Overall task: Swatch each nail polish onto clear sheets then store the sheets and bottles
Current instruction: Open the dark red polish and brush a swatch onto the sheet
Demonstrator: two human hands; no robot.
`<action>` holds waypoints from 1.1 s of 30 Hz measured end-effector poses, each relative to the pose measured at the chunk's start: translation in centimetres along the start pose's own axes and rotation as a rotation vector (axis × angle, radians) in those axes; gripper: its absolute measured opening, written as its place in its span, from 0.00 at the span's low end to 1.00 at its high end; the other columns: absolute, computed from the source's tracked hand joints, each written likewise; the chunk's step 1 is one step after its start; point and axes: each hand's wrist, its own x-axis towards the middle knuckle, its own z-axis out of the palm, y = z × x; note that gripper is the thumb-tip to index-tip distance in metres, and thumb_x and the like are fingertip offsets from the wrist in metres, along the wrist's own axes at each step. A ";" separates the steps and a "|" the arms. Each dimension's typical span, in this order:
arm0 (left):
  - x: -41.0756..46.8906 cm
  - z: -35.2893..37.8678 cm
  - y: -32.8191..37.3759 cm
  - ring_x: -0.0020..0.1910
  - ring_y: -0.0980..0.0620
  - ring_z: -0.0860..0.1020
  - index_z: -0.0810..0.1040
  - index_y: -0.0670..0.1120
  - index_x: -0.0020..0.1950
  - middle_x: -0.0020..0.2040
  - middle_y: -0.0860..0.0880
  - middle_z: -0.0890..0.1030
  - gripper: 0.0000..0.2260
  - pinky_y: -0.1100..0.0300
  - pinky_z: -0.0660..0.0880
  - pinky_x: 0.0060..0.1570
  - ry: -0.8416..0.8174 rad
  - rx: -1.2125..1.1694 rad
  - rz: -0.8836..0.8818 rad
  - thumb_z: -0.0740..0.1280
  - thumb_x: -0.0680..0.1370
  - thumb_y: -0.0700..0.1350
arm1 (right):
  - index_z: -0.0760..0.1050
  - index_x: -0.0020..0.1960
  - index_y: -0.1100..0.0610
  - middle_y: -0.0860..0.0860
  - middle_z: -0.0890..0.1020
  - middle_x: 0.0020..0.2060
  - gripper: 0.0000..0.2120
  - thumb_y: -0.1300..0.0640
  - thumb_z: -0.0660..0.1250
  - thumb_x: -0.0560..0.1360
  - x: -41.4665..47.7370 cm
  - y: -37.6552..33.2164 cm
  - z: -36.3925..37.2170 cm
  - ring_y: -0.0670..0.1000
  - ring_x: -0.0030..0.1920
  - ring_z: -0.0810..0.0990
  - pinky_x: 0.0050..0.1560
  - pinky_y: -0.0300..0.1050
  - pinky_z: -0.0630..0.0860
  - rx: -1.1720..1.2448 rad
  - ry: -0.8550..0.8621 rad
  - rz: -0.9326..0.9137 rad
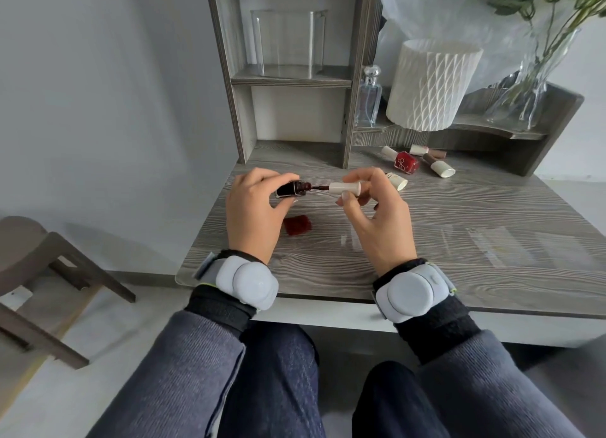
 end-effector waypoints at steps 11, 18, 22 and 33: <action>0.1 0.5 -0.1 0.49 0.47 0.74 0.83 0.53 0.55 0.48 0.53 0.79 0.17 0.47 0.72 0.49 -0.012 0.021 0.088 0.76 0.68 0.41 | 0.72 0.52 0.47 0.48 0.82 0.40 0.06 0.53 0.64 0.75 0.1 0.4 0.2 0.53 0.44 0.77 0.49 0.55 0.75 -0.023 -0.024 -0.030; 0.0 0.5 0.2 0.50 0.48 0.72 0.83 0.54 0.55 0.47 0.54 0.78 0.17 0.46 0.72 0.49 -0.043 0.026 0.156 0.75 0.68 0.43 | 0.75 0.53 0.49 0.45 0.81 0.40 0.07 0.57 0.68 0.76 0.0 0.4 0.4 0.50 0.43 0.77 0.51 0.55 0.75 -0.072 -0.069 -0.015; 0.0 0.5 0.3 0.48 0.49 0.72 0.83 0.53 0.54 0.44 0.54 0.77 0.16 0.46 0.71 0.49 -0.040 0.033 0.180 0.75 0.68 0.43 | 0.75 0.53 0.50 0.45 0.84 0.39 0.07 0.56 0.68 0.76 0.1 0.2 0.2 0.47 0.43 0.80 0.49 0.49 0.75 -0.083 -0.098 0.026; -0.1 0.2 0.6 0.48 0.49 0.73 0.84 0.56 0.52 0.42 0.56 0.76 0.14 0.49 0.67 0.52 -0.007 0.082 0.169 0.76 0.67 0.47 | 0.75 0.51 0.50 0.47 0.82 0.34 0.16 0.38 0.62 0.76 0.0 -0.7 -0.2 0.44 0.32 0.77 0.38 0.46 0.74 -0.012 -0.088 0.180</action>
